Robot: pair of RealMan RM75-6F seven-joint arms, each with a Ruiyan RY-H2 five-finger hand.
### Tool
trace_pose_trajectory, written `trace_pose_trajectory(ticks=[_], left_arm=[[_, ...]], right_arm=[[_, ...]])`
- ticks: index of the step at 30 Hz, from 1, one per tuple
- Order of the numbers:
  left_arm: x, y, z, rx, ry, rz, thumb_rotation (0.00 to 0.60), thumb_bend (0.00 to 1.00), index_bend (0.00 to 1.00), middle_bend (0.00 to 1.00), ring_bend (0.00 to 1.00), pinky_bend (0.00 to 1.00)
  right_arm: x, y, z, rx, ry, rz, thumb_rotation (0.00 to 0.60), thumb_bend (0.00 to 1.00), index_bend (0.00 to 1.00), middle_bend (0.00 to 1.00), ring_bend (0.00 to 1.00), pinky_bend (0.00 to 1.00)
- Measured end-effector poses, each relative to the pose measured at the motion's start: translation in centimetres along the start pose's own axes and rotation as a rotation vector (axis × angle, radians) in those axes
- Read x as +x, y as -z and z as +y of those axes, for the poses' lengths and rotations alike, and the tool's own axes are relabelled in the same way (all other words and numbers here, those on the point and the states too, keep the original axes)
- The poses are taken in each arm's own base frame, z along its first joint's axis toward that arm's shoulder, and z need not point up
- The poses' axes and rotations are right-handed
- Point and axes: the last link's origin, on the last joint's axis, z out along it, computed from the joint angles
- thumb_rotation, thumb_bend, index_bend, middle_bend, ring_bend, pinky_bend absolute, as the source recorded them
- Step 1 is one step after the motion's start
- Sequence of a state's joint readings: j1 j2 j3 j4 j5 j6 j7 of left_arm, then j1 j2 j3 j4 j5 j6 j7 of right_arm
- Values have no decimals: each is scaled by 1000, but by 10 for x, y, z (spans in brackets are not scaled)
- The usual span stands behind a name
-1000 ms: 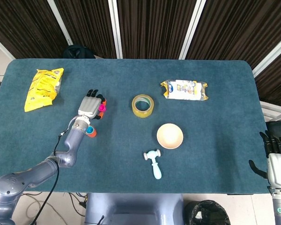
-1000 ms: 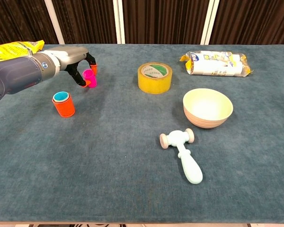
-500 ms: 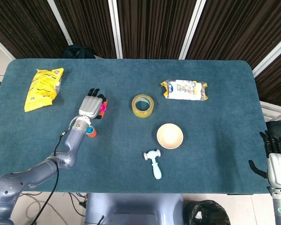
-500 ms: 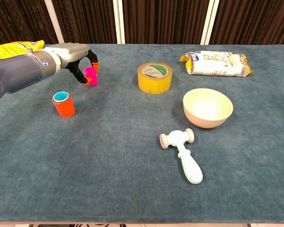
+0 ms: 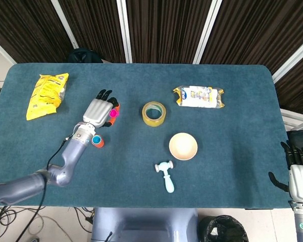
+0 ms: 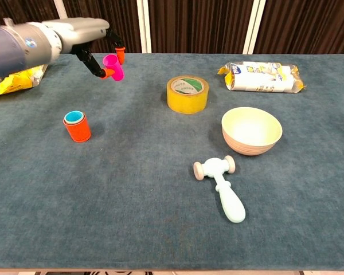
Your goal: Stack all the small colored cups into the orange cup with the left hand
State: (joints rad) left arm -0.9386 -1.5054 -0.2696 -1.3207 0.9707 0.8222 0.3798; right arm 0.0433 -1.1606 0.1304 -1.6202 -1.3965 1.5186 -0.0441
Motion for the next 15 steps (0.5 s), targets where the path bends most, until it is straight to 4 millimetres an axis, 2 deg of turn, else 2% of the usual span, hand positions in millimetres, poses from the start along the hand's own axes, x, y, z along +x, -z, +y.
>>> trace_pose_trajectory(ticks=[5, 9, 12, 15], left_arm=[[23, 37, -1, -44, 12, -29, 600, 382, 462, 263, 0, 0], [42, 77, -12, -46, 7, -66, 600, 382, 458, 263, 0, 0], [46, 103, -27, -19, -16, -102, 600, 382, 458, 263, 0, 0], [40, 123, -41, 13, -33, -146, 600, 382, 458, 263, 0, 0]], right_arm=[[-2, 0, -2, 5, 2, -8, 600, 325, 86, 78, 132, 84], [-2, 1, -2, 5, 2, -8, 600, 324, 86, 78, 132, 84], [-2, 1, -2, 4, 2, -8, 600, 325, 86, 78, 133, 84], [-3, 1, -2, 4, 1, -10, 600, 324, 85, 78, 132, 84]])
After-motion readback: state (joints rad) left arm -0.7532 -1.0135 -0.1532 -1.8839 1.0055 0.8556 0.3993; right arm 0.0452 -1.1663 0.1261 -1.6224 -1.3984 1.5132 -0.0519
